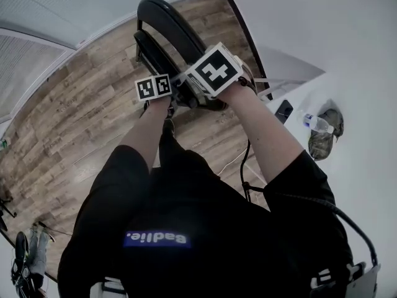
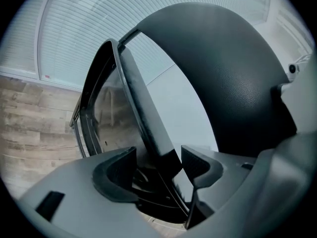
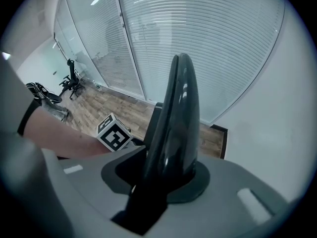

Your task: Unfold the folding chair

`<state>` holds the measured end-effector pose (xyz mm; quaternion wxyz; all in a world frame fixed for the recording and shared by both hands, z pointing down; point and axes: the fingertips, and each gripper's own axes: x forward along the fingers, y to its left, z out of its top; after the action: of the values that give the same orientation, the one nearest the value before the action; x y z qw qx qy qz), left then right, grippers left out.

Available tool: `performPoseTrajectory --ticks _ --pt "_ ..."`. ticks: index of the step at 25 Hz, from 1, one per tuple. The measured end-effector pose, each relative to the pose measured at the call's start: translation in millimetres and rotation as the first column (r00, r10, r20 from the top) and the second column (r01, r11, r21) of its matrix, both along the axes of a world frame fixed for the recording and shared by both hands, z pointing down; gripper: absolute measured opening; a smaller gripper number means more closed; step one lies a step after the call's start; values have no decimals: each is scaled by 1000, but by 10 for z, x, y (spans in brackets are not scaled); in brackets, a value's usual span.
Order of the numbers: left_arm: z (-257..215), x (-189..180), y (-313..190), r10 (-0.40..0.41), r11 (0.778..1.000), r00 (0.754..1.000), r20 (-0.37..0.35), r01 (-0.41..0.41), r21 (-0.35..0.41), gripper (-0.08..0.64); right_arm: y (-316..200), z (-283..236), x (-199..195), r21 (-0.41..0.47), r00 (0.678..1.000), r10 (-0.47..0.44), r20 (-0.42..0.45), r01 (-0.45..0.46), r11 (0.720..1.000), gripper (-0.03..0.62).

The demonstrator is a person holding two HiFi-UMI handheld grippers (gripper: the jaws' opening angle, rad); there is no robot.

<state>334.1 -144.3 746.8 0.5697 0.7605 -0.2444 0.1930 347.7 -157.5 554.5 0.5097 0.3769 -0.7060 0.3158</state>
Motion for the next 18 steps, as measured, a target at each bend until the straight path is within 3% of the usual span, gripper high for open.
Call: performPoseTrajectory --ticks 10,18 --pt "-6 -415 149 -8 1000 995 -104 7 -10 285 112 16 -240 -3 1000 -8 14 9 1000 81" --pt "68 -1154 383 -56 998 981 -184 54 -15 285 187 108 -368 -14 998 3 61 -2 1000 81"
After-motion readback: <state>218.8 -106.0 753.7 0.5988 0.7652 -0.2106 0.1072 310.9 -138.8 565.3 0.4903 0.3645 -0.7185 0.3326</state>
